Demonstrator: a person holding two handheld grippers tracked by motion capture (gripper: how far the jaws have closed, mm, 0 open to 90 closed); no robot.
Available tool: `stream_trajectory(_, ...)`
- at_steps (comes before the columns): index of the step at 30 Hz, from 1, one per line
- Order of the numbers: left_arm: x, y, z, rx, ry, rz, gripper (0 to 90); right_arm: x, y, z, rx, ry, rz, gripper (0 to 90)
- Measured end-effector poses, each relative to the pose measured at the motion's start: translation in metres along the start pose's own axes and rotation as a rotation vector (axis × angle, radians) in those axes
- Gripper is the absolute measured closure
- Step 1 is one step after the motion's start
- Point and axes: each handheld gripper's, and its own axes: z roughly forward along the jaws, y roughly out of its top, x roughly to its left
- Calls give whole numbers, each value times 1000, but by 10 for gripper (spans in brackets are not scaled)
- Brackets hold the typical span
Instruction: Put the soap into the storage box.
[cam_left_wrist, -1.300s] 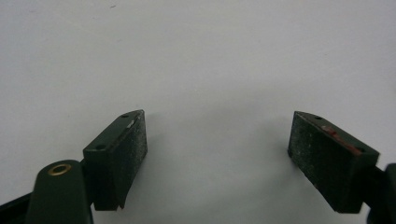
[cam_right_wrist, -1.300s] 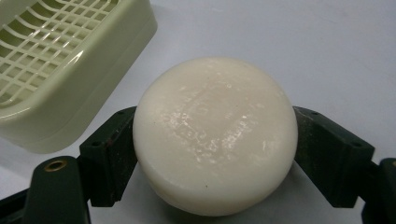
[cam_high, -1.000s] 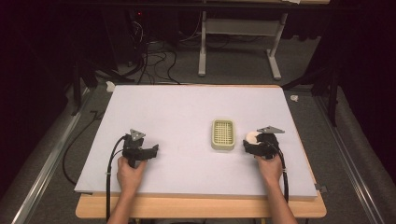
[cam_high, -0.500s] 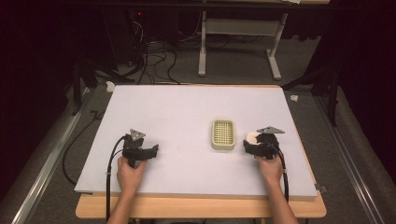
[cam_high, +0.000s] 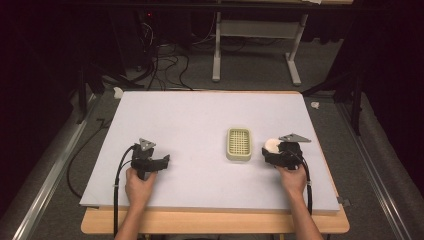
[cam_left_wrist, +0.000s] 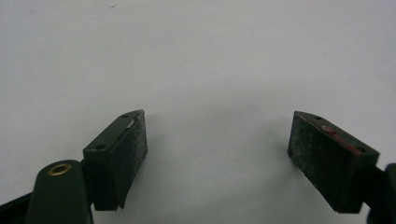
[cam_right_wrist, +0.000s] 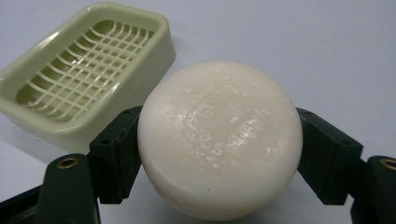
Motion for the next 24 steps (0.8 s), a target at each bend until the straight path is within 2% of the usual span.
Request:
stream_trajectory(19, 0, 0, 0, -1, 1, 0, 201, 3, 14, -18, -53, 69, 1, 249)
stream_trajectory(24, 0, 0, 0, -1, 1, 0, 201, 4, 17, -20, -50, 77, -2, 249)
